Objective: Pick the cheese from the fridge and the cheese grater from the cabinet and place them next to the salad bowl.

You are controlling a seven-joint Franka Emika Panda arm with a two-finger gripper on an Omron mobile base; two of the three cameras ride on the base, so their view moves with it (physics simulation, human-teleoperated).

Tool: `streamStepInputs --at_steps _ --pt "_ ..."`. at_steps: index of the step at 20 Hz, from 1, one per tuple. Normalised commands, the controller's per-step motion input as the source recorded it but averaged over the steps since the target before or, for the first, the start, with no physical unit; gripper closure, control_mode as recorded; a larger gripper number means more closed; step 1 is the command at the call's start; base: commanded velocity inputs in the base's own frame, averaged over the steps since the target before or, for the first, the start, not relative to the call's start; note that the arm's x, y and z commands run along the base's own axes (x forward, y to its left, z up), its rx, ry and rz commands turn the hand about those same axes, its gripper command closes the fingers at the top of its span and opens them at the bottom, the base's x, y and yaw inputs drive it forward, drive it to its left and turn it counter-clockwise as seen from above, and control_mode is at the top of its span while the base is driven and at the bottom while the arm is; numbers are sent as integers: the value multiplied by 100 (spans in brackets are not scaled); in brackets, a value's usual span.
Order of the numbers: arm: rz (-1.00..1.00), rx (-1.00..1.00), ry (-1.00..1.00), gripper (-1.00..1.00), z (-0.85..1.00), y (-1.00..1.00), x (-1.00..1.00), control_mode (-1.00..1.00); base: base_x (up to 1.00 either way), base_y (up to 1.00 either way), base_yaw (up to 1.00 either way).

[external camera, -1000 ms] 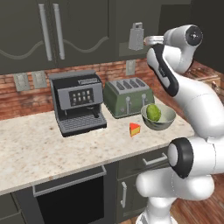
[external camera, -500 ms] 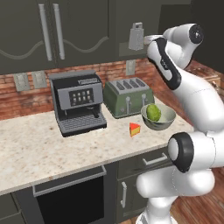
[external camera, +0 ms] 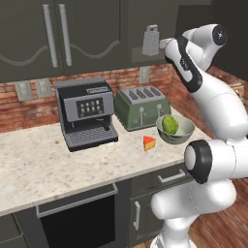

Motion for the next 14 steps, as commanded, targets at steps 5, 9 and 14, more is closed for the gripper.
streamStepInputs --at_steps 5,9,14 --pt "0 0 5 -100 0 -2 33 -100 0 0 0" --pt "0 0 3 -100 0 -2 28 -100 0 0 0" --pt "1 0 0 -100 0 -3 22 -100 0 0 0"
